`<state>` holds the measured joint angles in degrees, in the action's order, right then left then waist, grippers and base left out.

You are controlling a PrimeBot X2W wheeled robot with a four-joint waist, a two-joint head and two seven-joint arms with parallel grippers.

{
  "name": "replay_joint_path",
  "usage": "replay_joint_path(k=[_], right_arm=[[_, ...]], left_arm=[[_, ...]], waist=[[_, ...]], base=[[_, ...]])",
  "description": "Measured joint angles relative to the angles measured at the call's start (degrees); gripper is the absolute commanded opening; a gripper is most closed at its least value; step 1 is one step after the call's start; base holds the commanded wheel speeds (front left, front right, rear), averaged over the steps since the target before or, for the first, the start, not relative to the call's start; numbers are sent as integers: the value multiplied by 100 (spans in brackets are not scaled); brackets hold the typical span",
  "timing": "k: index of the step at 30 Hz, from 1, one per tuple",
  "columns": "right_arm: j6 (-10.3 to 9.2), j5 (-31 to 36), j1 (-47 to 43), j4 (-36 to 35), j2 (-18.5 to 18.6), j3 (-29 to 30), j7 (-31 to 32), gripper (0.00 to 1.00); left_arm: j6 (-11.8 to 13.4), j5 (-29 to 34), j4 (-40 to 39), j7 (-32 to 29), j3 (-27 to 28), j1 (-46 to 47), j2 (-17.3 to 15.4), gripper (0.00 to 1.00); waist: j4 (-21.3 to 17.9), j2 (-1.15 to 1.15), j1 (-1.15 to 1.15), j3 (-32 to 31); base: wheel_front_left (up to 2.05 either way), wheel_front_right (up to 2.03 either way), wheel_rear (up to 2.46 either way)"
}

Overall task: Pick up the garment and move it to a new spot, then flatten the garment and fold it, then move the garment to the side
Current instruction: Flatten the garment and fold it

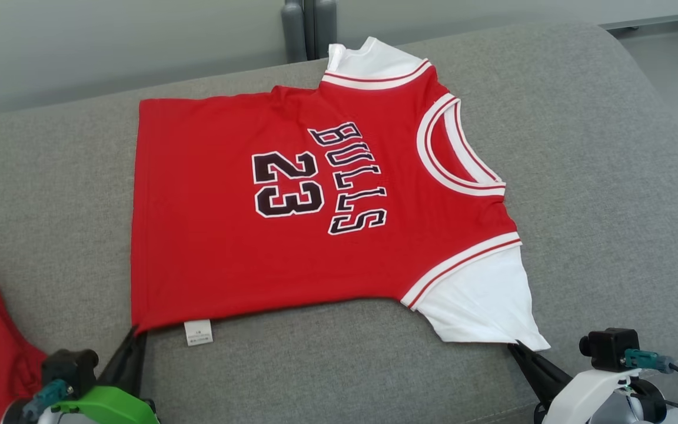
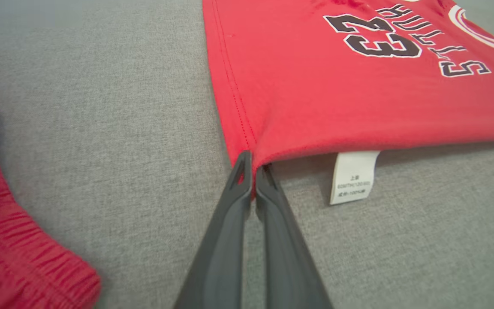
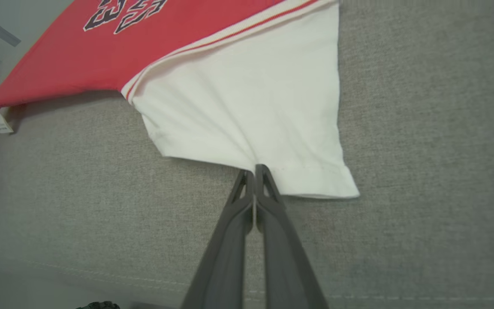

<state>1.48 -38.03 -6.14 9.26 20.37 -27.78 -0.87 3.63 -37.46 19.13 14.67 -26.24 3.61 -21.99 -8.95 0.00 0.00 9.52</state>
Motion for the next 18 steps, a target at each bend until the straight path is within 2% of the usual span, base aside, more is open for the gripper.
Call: replay_joint_path(k=[8,13,17,18], right_arm=[[-4,449,363,338,42,-309,96,0],[-13,476,366,444,-48,-315,91,0],[-108,538,381,563,-35,-282,27,0],[-108,602,391,587,-35,-293,-5,0]], left_arm=[[-19,115,81,-1,-168,-283,112,0],[-59,200,83,0,-131,-279,143,0],[-119,200,126,0,-114,-246,247,0],[-146,200,156,0,-126,-243,282,3]], waist=[[-60,0,0,-133],[13,0,0,-110],[81,0,0,-71],[96,0,0,-54]], base=[[0,0,0],[0,0,0],[0,0,0],[0,0,0]])
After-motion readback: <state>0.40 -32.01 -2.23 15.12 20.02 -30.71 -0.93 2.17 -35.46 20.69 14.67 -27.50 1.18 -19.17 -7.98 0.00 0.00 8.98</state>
